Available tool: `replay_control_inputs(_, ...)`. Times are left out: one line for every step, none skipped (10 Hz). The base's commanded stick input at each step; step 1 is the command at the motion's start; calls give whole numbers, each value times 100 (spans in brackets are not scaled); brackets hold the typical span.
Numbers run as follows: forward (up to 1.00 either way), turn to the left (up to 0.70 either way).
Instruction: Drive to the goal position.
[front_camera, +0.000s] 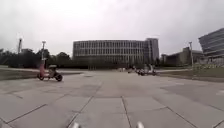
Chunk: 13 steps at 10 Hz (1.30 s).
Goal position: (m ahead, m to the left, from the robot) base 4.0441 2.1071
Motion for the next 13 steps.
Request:
replay_control_inputs(50,0)
replay_control_inputs(50,0)
replay_control_inputs(50,0)
replay_control_inputs(50,0)
replay_control_inputs(50,0)
replay_control_inputs(50,0)
replay_control_inputs(50,0)
replay_control_inputs(50,0)
replay_control_inputs(50,0)
replay_control_inputs(50,0)
replay_control_inputs(50,0)
replay_control_inputs(50,0)
replay_control_inputs(50,0)
